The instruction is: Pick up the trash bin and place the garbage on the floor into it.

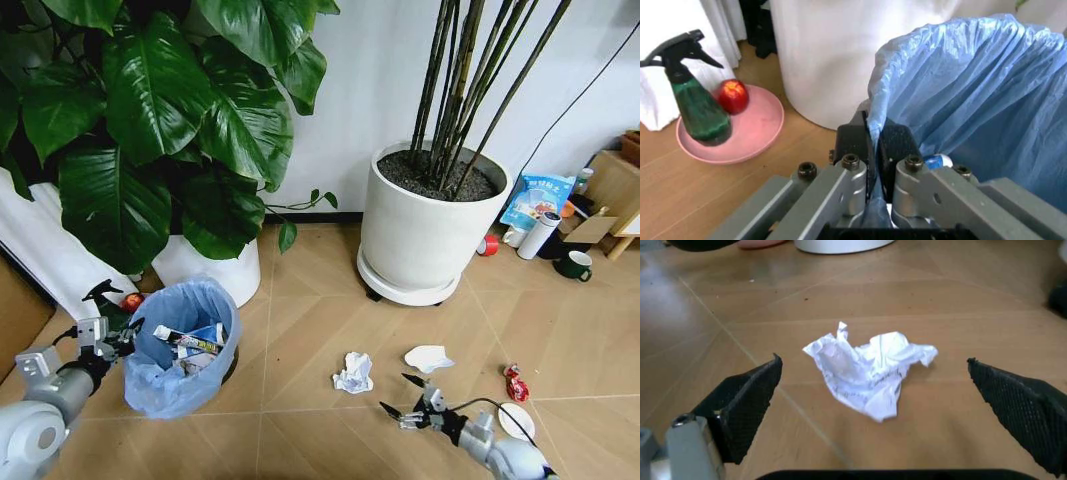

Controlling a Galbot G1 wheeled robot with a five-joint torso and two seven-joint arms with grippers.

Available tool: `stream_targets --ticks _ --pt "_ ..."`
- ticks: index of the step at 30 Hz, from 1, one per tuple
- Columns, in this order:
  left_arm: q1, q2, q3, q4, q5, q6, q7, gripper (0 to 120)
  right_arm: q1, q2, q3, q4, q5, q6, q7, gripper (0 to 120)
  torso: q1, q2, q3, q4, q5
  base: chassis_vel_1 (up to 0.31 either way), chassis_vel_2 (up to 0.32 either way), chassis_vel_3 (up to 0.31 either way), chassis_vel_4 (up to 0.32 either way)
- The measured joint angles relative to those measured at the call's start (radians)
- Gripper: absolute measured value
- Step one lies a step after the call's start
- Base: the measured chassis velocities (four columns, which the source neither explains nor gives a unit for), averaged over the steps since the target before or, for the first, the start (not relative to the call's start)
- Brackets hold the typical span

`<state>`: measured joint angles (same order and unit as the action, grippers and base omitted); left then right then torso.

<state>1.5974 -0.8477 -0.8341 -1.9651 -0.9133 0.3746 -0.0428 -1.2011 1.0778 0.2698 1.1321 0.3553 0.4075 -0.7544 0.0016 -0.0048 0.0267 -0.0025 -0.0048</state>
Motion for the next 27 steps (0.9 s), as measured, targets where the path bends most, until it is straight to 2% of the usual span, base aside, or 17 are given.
stream_targets --ticks 3,13,25,27 --pt "-0.016 0.013 0.024 0.000 0.002 0.001 0.000 0 0.063 0.010 -0.037 -0.038 -0.010 -0.021 -0.001 100 0.000 0.000 0.000 0.0005 0.0000 0.000 0.000 0.000 0.000" --pt "-0.050 0.056 0.100 0.008 0.005 0.001 0.008 0 0.157 0.045 -0.093 -0.129 -0.059 -0.043 -0.019 100 0.000 0.000 0.000 -0.0003 -0.0002 0.000 0.000 0.000 0.000" --pt "-0.058 0.064 0.110 0.011 0.005 0.000 0.010 0 0.238 0.122 -0.167 -0.234 -0.090 -0.042 -0.016 100 0.000 0.000 0.000 0.0000 -0.0001 0.000 0.000 0.000 0.000" --pt "-0.058 0.063 0.109 0.011 0.005 -0.001 0.012 0 0.271 0.151 -0.186 -0.284 -0.109 -0.043 -0.014 100 0.000 0.000 0.000 0.0000 -0.0001 0.000 0.000 0.000 0.000"
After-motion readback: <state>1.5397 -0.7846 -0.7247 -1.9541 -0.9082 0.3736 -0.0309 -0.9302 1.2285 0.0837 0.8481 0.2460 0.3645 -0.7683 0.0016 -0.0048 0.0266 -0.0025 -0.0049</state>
